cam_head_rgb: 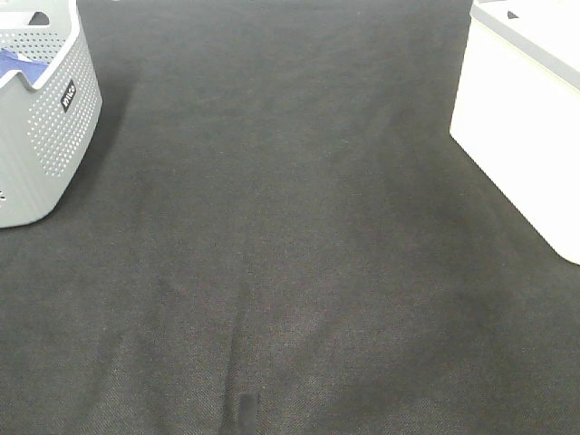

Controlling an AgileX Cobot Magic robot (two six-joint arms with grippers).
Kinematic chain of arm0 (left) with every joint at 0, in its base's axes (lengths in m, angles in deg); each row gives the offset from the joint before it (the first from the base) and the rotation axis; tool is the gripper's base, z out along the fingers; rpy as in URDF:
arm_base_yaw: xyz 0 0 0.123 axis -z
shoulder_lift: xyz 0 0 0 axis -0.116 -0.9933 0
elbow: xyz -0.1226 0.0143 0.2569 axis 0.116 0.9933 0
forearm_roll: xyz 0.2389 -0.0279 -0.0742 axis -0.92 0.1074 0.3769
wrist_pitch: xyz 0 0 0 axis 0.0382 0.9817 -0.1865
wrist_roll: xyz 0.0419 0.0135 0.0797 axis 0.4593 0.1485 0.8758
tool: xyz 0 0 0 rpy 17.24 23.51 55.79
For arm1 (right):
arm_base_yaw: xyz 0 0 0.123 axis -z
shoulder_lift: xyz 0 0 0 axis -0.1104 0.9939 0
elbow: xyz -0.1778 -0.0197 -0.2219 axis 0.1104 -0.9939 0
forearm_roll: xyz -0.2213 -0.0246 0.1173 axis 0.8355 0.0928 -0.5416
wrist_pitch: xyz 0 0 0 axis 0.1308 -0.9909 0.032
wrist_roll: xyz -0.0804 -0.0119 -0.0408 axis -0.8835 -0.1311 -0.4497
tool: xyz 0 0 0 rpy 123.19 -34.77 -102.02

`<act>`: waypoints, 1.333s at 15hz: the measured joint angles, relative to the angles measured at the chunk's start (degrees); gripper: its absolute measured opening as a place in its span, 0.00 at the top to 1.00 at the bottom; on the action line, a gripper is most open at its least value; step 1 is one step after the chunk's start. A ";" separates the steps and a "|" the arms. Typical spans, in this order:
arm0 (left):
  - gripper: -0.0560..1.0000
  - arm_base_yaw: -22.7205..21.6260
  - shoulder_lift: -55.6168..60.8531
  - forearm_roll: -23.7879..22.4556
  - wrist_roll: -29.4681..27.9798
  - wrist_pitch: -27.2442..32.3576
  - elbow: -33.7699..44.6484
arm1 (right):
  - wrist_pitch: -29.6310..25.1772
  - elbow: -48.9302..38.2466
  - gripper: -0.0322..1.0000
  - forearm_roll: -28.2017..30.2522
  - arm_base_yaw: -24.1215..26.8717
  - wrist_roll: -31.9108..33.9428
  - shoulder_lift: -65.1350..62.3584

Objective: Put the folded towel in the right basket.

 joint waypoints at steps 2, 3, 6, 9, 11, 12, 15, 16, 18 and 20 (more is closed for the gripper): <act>0.01 0.00 0.00 0.00 0.00 0.00 0.00 | 0.00 0.00 0.03 2.01 -6.93 0.00 0.00; 0.01 0.00 0.00 0.00 0.00 0.00 0.00 | 0.00 0.00 0.03 3.09 -10.03 0.40 -0.17; 0.01 0.00 0.00 0.00 0.00 0.00 0.00 | 0.06 -1.15 0.03 3.95 -11.97 1.55 -4.24; 0.01 0.00 0.00 0.00 0.00 0.00 0.00 | 0.80 -20.28 0.03 6.30 -11.92 2.18 -23.20; 0.01 0.00 0.00 0.00 0.00 0.00 0.00 | 1.55 -38.67 0.03 6.70 -11.92 2.92 -40.57; 0.01 0.00 0.00 0.00 0.00 0.00 0.00 | 3.55 -47.50 0.03 6.70 -11.92 2.64 -48.99; 0.01 0.00 0.00 0.00 0.00 0.00 0.00 | 9.51 -68.18 0.03 6.70 -11.92 0.97 -70.87; 0.01 0.00 0.00 0.00 0.00 0.00 0.00 | 10.71 -74.03 0.03 6.70 -11.92 0.63 -78.44; 0.01 0.00 0.00 0.00 0.00 0.00 0.00 | 9.91 -82.28 0.03 6.70 -11.92 0.69 -91.21; 0.01 0.00 0.00 0.00 0.00 0.00 0.00 | 6.36 -87.95 0.03 6.76 -11.92 0.46 -101.93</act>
